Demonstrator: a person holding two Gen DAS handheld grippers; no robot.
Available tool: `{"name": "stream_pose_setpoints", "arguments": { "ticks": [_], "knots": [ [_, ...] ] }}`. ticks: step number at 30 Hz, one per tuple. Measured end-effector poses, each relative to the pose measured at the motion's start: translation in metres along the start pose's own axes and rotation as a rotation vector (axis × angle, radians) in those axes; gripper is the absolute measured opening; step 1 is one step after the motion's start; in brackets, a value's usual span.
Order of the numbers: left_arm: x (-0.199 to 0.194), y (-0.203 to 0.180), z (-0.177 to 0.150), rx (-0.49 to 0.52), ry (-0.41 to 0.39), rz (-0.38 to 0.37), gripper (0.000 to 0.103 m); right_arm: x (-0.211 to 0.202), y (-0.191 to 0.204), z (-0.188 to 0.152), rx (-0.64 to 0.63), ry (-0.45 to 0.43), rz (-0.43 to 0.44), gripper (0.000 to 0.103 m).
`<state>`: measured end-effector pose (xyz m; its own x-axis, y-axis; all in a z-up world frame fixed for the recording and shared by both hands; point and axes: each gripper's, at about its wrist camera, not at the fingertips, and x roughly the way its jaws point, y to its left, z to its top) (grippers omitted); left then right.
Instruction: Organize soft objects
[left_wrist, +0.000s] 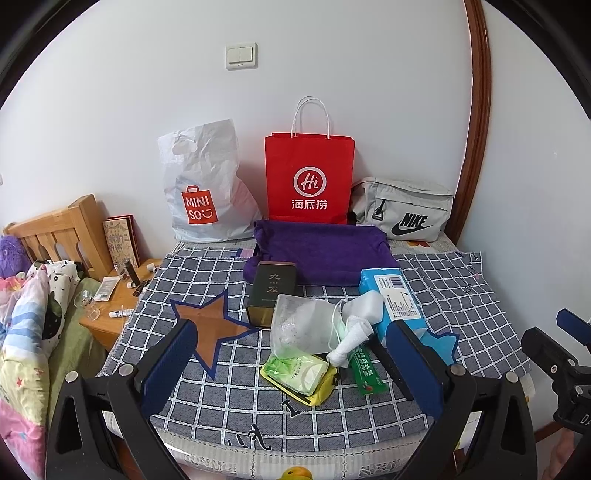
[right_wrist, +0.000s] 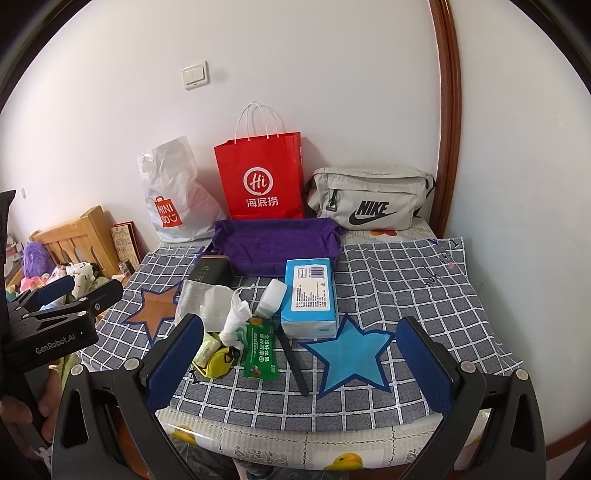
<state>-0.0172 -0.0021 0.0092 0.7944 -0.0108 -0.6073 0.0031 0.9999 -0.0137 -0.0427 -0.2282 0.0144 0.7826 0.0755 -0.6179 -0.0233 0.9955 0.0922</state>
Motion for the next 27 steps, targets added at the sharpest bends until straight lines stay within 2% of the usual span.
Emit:
{"name": "stream_pose_setpoints", "arguments": {
  "ticks": [27],
  "knots": [
    [-0.0002, -0.0035, 0.0005, 0.014, 0.000, 0.011, 0.103, -0.0010, -0.0033, 0.0001, 0.007, -0.002, 0.001, 0.102]
  ]
}}
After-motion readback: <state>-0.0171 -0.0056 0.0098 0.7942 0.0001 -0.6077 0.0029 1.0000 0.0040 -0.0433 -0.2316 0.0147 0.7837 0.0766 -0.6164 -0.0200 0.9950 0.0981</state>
